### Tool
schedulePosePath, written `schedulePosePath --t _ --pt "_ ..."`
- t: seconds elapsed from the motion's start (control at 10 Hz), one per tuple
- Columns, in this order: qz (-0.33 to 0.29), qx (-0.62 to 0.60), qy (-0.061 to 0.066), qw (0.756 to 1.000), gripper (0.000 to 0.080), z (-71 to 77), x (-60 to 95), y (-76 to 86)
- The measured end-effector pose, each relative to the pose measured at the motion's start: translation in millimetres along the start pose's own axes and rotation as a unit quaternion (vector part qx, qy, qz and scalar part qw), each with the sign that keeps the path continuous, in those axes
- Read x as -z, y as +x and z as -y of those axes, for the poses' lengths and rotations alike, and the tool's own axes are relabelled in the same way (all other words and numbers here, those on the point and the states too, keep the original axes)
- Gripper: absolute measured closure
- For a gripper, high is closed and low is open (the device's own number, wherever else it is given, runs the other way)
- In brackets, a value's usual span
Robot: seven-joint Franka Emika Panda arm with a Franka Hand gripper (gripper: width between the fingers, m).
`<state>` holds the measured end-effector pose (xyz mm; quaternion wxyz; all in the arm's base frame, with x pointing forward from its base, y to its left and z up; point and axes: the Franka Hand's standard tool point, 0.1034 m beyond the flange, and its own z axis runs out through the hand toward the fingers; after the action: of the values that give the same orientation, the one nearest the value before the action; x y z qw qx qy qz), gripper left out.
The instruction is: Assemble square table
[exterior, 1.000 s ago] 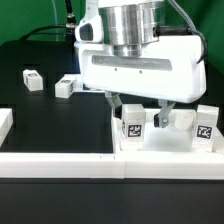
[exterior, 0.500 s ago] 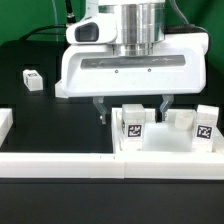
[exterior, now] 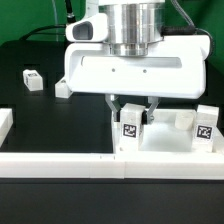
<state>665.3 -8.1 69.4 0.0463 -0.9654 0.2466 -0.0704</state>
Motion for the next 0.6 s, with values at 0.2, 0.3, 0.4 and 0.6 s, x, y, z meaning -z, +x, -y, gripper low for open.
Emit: schedulePosePath --t 0.2,0.3,0.4,0.6 --pt "0.001 -0.159 0.001 0.987 0.0511 -1.6 0.9 1.1" --pt "0.011 -0.240 0.007 0.971 0.0511 -2.1 1.3 0.9" --pt "0.023 -0.344 0.020 0.938 0.0511 -2.4 1.0 0.2" --pt "0.045 -0.438 0.028 0.897 0.0511 -4.6 2.4 2.4"
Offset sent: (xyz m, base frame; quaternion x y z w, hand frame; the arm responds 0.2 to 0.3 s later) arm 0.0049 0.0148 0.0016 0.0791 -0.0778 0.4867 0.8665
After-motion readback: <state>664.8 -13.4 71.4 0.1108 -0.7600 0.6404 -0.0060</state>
